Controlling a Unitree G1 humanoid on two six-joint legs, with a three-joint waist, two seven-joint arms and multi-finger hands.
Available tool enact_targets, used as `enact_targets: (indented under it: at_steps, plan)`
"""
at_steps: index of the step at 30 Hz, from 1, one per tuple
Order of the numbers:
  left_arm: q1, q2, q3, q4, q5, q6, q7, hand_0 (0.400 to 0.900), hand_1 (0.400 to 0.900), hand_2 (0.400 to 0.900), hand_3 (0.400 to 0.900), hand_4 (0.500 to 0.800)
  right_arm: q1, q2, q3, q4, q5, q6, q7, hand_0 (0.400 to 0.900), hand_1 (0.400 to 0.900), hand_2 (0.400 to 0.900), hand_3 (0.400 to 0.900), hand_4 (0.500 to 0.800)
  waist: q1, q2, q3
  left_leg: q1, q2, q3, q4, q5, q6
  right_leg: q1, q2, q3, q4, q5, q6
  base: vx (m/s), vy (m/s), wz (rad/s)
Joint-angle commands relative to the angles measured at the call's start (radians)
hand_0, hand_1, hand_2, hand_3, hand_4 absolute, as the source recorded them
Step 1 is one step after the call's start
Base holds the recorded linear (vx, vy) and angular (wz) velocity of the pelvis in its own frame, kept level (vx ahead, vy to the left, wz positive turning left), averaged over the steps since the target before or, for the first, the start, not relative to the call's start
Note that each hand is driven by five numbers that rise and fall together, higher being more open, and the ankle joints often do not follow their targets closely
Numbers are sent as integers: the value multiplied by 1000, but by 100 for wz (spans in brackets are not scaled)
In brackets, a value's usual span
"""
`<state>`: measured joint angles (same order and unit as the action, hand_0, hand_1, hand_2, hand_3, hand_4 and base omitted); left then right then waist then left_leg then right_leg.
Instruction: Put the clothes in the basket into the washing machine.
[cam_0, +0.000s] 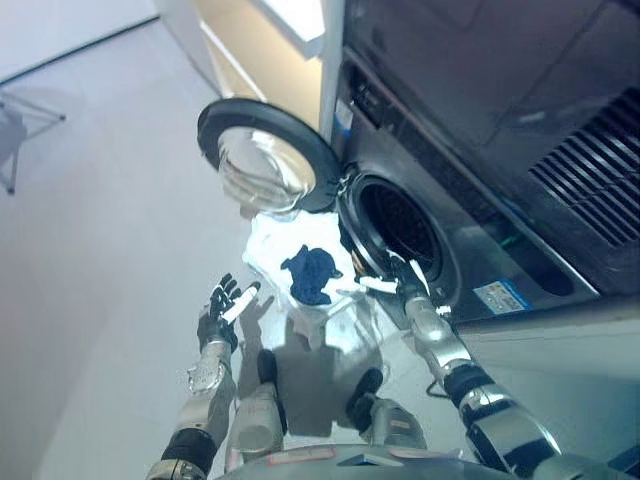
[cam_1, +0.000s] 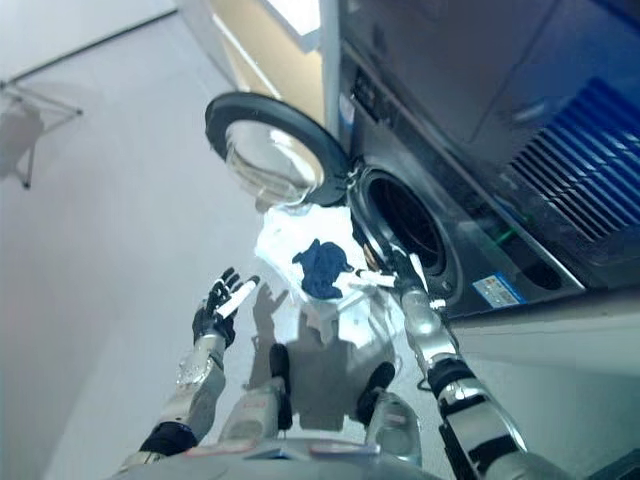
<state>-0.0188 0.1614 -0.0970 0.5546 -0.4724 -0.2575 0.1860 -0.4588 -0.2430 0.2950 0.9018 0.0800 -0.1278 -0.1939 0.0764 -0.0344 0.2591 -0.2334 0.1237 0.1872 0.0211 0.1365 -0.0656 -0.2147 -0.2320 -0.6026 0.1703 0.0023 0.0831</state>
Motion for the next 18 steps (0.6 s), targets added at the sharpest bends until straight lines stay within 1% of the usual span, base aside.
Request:
enact_targets:
  at_steps: [1,3,5,6,8,9,10,11,15,18]
  plan:
    - [-72,92,-36,-185,17,-105,1,900,900,900,900,800,-215,9,48,14,-91,-52,-34,900,900,900,900,800,59,-62,91,10,13,-12,84,-109,-35,-44,-62,-10,-33,109,137,-104,-72,35]
    - [-102,108,-55,-246,25,-120,18,900,900,900,900,800,-295,-22,68,49,-117,-48,-51,900,900,900,900,800,88,-60,137,-55,18,-34,108,-103,-38,-104,-73,-25,-2,104,136,-131,-79,36]
    - [-131,118,-65,-271,34,-130,31,900,900,900,900,800,-354,-44,81,77,-147,-49,-62,900,900,900,900,800,102,-59,162,-111,21,-51,134,-104,-37,-162,-83,-33,34,97,135,-102,-49,24]
    - [-151,128,-66,-294,40,-139,42,900,900,900,900,800,-392,-61,95,93,-168,-44,-70,900,900,900,900,800,116,-58,186,-146,23,-61,151,-105,-37,-198,-93,-40,62,92,136,-107,-46,24]
    - [-188,146,-76,-331,49,-154,61,900,900,900,900,800,-461,-104,117,140,-207,-43,-98,900,900,900,900,800,136,-49,220,-218,22,-78,187,-110,-34,-255,-113,-49,104,84,135,-139,-61,30]
    - [-203,146,-79,-341,51,-159,69,900,900,900,900,800,-483,-108,118,151,-218,-41,-112,900,900,900,900,800,140,-45,233,-253,22,-85,206,-113,-34,-282,-122,-52,120,82,135,-127,-46,26]
    - [-225,149,-86,-349,58,-167,82,900,900,900,900,800,-509,-124,119,174,-238,-41,-134,900,900,900,900,800,144,-42,244,-298,21,-93,234,-120,-32,-314,-131,-56,141,76,135,-18,-56,17]
    - [-241,158,-93,-356,61,-171,92,900,900,900,900,800,-538,-143,130,189,-259,-36,-155,900,900,900,900,800,154,-34,253,-320,28,-112,253,-151,-40,-339,-133,-45,176,45,154,-25,-51,16]
    - [-323,168,-131,-395,74,-190,139,900,900,900,900,800,-629,-197,119,267,-281,-27,-249,900,900,900,900,800,171,-8,261,-493,8,-152,334,-174,-26,-478,-171,-62,265,18,155,-58,-35,23]
    - [-364,177,-160,-417,100,-206,179,900,900,900,900,800,-662,-237,112,279,-311,-27,-358,900,900,900,900,800,172,10,261,-598,-7,-170,390,-190,-18,-566,-194,-66,323,0,155,-47,8,16]
